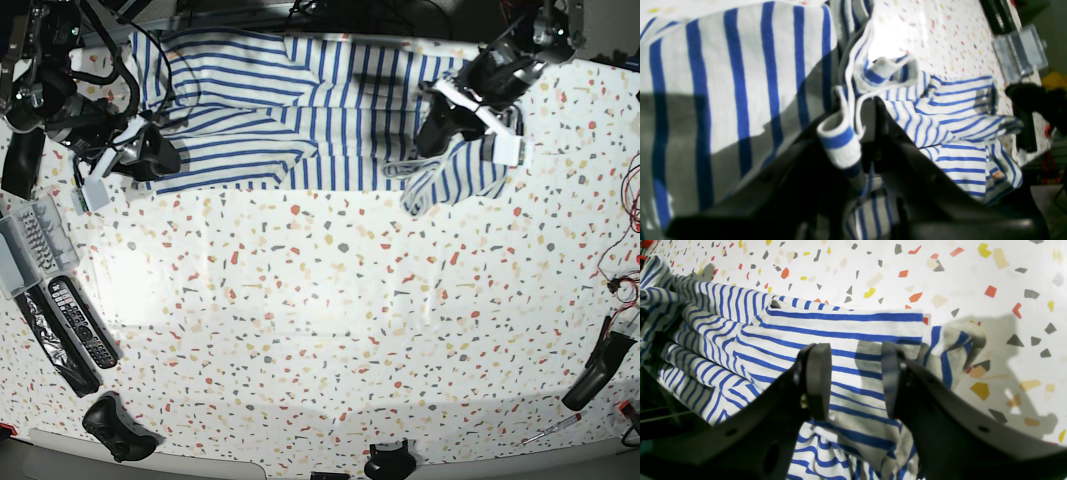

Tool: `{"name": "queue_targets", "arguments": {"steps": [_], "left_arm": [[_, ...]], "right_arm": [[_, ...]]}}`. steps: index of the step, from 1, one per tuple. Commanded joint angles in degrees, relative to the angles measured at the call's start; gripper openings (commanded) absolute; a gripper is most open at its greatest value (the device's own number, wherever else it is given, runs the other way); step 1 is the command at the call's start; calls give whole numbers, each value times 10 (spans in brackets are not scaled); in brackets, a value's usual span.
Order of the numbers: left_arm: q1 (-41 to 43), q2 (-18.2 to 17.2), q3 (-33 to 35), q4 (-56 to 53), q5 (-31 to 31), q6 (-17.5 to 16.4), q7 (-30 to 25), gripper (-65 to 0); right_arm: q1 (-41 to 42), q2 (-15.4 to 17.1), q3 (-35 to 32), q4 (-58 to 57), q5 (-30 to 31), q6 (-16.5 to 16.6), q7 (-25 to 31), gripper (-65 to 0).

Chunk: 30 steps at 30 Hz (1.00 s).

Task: Layout the t-shirt on the table in an organized manner, then fold the t-shirt properly
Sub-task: 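Grasp the folded shirt's end with the left gripper and fold it toward the right gripper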

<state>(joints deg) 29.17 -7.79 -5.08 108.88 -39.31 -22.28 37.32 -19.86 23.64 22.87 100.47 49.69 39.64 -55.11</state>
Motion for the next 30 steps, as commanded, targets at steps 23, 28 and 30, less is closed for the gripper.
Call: {"name": "queue_targets", "arguments": {"steps": [23, 28, 30], "left_arm": [[-104, -2, 43, 11, -111, -95, 89, -360], [-119, -3, -66, 11, -51, -95, 33, -360], [-119, -8, -110, 11, -40, -94, 20, -360]], "right_arm": [[3, 8, 4, 8, 23, 4, -5, -410], [0, 8, 4, 8, 78, 4, -76, -410], [-3, 8, 4, 7, 70, 4, -94, -409]]}}
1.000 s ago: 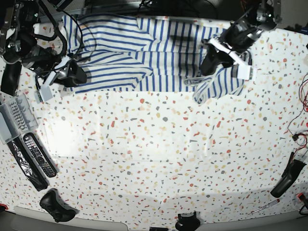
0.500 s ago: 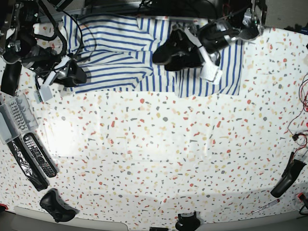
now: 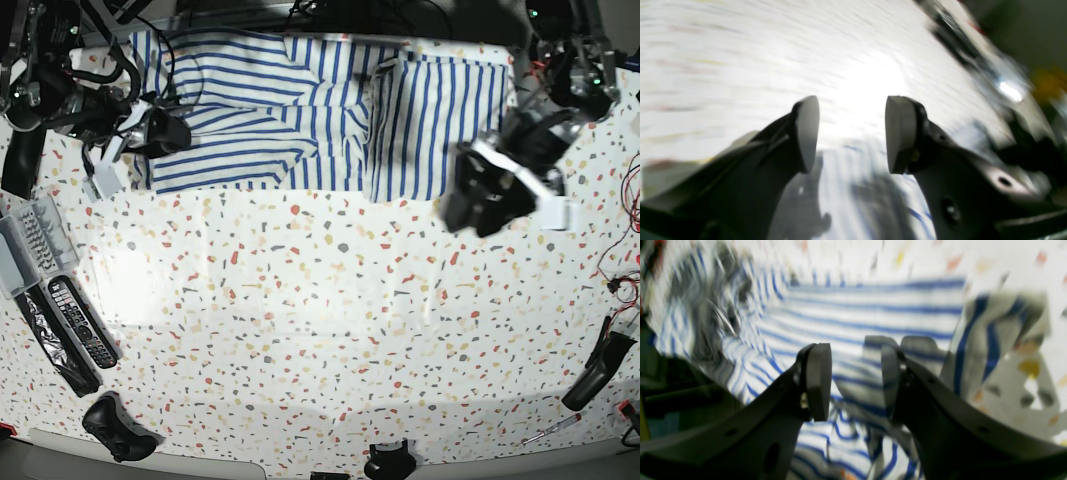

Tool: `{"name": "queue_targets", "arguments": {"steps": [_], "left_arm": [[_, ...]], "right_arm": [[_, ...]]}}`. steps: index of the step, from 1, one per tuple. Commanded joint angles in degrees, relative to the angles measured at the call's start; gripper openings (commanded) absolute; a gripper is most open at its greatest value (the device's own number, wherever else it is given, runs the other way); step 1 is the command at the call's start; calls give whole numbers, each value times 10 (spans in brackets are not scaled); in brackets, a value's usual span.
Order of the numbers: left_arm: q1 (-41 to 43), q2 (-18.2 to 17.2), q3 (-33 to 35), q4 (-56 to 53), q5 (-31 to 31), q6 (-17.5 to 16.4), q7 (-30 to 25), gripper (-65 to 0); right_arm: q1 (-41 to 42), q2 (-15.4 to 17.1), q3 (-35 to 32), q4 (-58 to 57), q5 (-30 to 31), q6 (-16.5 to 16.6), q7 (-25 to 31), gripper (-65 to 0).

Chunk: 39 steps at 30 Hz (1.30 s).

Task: Layout the t-shirt on the table in an organized manner, then fold the t-shirt properly

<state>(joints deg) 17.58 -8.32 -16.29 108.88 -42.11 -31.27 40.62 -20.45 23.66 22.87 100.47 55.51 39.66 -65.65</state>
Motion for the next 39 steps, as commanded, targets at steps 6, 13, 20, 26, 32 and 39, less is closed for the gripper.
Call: {"name": "queue_targets", "arguments": {"steps": [6, 13, 20, 26, 32, 39], "left_arm": [[12, -50, -71, 11, -13, -5, -13, -360], [26, -80, -78, 9, 2, -4, -15, -360], [26, -80, -78, 9, 2, -4, -15, -360], [26, -80, -78, 9, 1, -4, -15, -360], [26, -80, -78, 9, 1, -4, -17, -360], [26, -81, -78, 9, 8, -4, -17, -360]], "right_arm": [[-7, 8, 42, -6, -13, 3, 12, -408], [-17, 8, 169, -6, -5, 3, 11, -408], [-69, 8, 171, -53, 44, 3, 11, -408], [-69, 7, 171, -162, 104, 3, 11, -408], [-69, 7, 132, -184, 113, 3, 10, -408], [-56, 6, 23, -184, 152, 3, 10, -408]]}}
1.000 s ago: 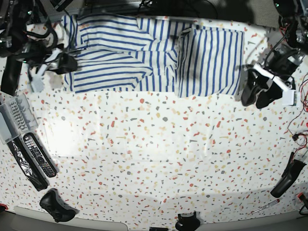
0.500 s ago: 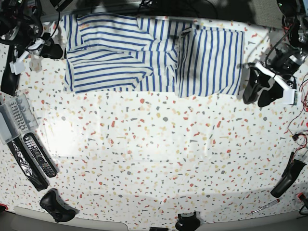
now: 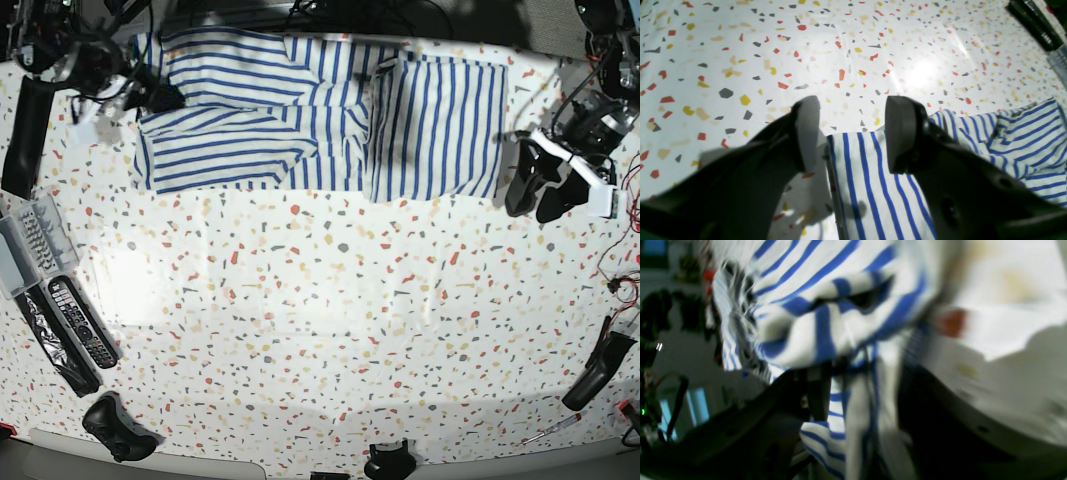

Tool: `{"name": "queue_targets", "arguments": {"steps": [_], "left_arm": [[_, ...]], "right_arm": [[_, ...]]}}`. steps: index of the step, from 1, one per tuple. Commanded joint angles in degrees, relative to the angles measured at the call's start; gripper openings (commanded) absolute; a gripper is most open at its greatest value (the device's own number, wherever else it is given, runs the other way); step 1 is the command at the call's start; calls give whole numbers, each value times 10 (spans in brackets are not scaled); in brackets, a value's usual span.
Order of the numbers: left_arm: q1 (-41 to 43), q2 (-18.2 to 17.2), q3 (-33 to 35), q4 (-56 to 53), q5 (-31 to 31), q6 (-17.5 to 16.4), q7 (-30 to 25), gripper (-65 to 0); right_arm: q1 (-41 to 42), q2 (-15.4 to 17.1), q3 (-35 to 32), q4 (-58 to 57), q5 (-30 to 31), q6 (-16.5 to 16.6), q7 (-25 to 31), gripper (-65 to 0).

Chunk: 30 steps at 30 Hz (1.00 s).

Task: Layout the t-shirt on the table in an organized manner, then fold the t-shirt properly

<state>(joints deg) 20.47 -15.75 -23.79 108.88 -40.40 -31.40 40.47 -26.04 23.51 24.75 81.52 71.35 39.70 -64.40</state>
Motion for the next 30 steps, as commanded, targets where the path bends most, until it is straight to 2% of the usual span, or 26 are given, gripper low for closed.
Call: {"name": "queue_targets", "arguments": {"steps": [1, 5, 11, 18, 25, 30], "left_arm": [[-3, -6, -3, 9, -9, -3, -15, -360], [-3, -6, -3, 9, -9, -3, -15, -360], [-3, -6, -3, 1, 13, -2, -16, -360], [-4, -6, -3, -61, 18, -2, -37, -360], [-6, -6, -3, -78, -17, -13, -41, -360], [-6, -6, -3, -78, -19, -12, -41, -360]], "right_arm": [[4, 7, -10, 6, -14, 3, -2, -408], [18, 7, -49, 6, -26, 3, -2, -408], [23, -2, -42, 6, -26, 3, -6, -408], [13, 4, 37, 6, -26, 3, -11, -408], [-7, 28, 130, 6, -23, 3, -11, -408], [-4, 40, 150, 6, -19, 3, -11, -408]]}}
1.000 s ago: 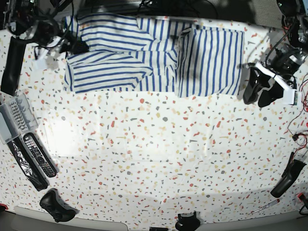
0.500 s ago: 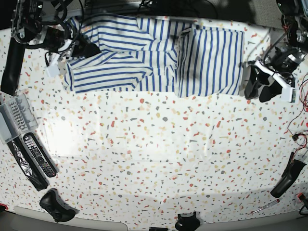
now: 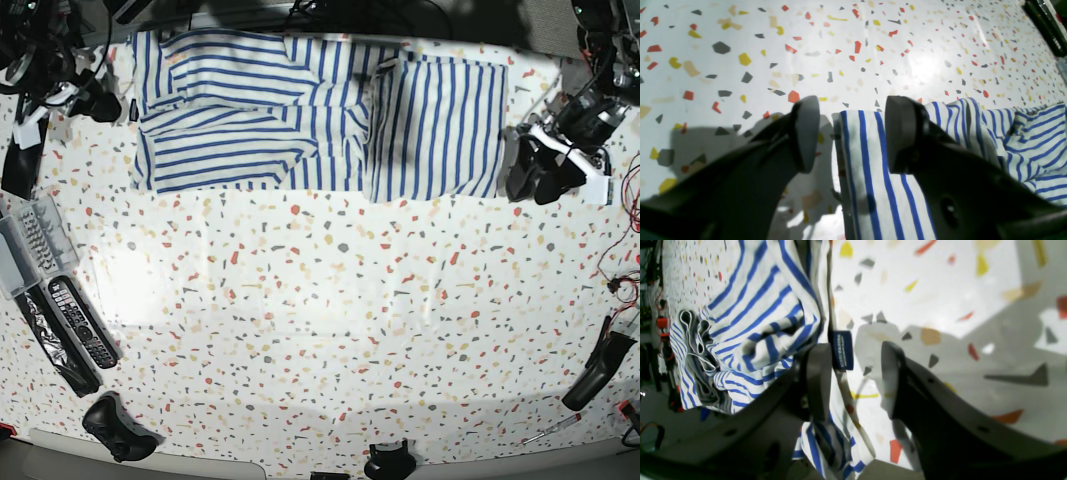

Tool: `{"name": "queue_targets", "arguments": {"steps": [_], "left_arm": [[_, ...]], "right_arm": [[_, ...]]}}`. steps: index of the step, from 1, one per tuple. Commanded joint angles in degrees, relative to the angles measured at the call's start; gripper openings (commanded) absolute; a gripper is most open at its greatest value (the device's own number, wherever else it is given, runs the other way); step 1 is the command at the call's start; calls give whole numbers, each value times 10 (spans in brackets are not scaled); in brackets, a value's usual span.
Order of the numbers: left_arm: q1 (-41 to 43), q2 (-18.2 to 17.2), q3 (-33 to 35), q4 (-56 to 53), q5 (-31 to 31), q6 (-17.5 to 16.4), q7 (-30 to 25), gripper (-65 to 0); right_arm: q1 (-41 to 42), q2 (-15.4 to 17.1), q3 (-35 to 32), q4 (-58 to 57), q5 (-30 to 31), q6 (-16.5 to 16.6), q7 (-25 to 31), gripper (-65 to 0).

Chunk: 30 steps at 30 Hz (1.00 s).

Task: Layout the t-shirt on the table in an organized manner, then fold the t-shirt properly

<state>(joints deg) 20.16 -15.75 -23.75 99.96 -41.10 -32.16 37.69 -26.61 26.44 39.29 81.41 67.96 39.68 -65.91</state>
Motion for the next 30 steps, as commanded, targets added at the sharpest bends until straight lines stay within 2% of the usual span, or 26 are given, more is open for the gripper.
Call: {"name": "queue_targets", "arguments": {"steps": [1, 4, 7, 17, 24, 26, 30], "left_arm": [[-3, -6, -3, 11, -12, -5, -13, -360], [-3, -6, -3, 11, -12, -5, -13, -360], [-3, -6, -3, 11, -11, -5, -13, -360], [-3, -6, -3, 11, -11, -5, -13, -360], [-3, -6, -3, 11, -9, -5, -13, -360], [-3, -6, -3, 11, -9, -5, -13, -360], [-3, -7, -3, 11, -9, -5, -13, -360]], "right_arm": [[7, 10, 4, 7, 16, 3, 5, -408], [26, 5, 0, 0, 18, 3, 4, -408], [40, 5, -20, -20, 47, 3, 3, -408], [42, 3, -132, -67, 57, 3, 3, -408], [50, -18, -141, -67, 57, 3, 3, -410], [50, -21, -141, -67, 57, 3, 3, -437], [57, -22, -141, -67, 57, 3, 4, -600]]}}
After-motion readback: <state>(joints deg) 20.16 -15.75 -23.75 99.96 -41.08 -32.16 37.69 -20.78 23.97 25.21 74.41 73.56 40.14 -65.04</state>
